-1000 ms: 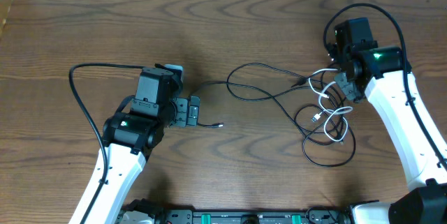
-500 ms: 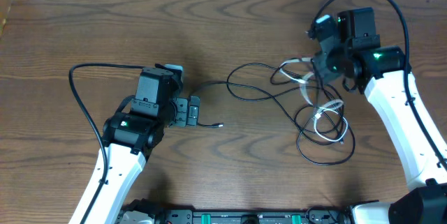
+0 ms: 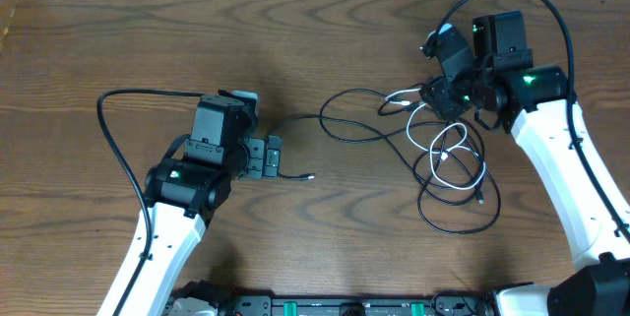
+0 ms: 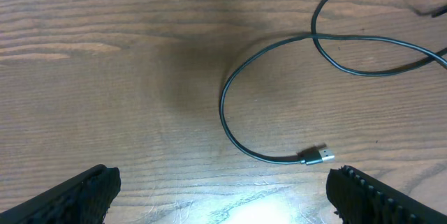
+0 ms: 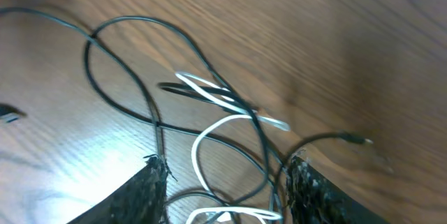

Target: Untangle cables

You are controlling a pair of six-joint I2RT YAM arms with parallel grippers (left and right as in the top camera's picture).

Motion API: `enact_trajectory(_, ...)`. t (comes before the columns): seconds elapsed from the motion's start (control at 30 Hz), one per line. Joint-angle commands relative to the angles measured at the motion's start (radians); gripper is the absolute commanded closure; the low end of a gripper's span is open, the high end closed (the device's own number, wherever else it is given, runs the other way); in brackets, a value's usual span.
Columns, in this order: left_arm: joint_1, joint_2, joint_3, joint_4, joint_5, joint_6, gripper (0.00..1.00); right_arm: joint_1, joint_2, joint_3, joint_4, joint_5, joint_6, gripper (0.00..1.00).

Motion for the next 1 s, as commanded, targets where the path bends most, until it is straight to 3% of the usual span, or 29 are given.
enact_trajectory(0.0,0.006,0.003,0.003,-0.001,-0.017,-0.013,0.01,0.022,-0.003,0.003,0.010,-0.103,-0.033,0.46)
enact_trajectory(0.17,0.006,0.003,0.003,-0.001,-0.017,-0.013,0.01,0.047,0.034,0.001,0.035,-0.169,-0.045,0.52)
enact_trajectory(0.3,0.006,0.003,0.003,-0.001,-0.017,-0.013,0.01,0.070,0.100,0.001,0.069,-0.174,0.012,0.51)
enact_trajectory(0.77,0.006,0.003,0.003,-0.001,-0.017,-0.013,0.01,0.117,0.273,0.002,0.309,-0.165,0.010,0.51)
enact_trajectory(0.97,0.006,0.003,0.003,-0.001,-0.017,-0.013,0.01,0.117,0.283,0.002,0.252,-0.071,-0.069,0.54)
